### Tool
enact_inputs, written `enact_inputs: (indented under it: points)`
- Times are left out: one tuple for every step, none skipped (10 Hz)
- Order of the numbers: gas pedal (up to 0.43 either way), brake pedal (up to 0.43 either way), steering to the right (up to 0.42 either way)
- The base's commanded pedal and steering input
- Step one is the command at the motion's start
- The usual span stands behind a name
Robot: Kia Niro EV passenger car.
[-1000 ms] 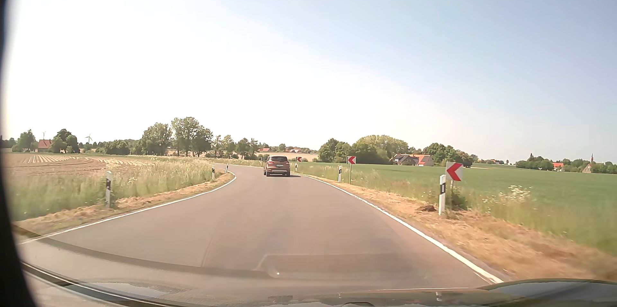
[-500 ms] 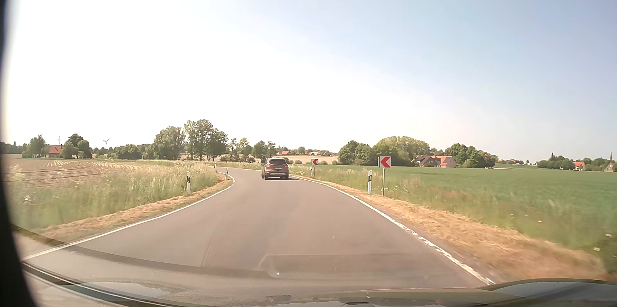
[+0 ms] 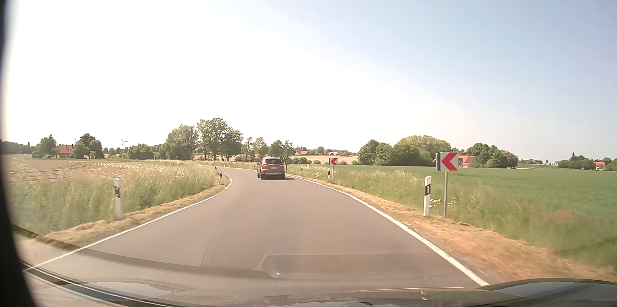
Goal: Follow the waypoints while adhering to traffic rules and regulations
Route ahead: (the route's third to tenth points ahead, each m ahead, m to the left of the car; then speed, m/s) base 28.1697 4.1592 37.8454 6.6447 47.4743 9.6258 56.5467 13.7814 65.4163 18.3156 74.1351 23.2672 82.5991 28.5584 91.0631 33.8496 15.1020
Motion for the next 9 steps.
enact_inputs:
  points:
    - [0.15, 0.0, -0.034]
    - [0.15, 0.0, -0.033]
    - [0.15, 0.0, -0.034]
    - [0.15, 0.0, -0.034]
    - [0.15, 0.0, -0.035]
    - [0.15, 0.0, -0.036]
    - [0.15, 0.0, -0.036]
    - [0.15, 0.0, -0.037]
    - [0.15, 0.0, -0.037]
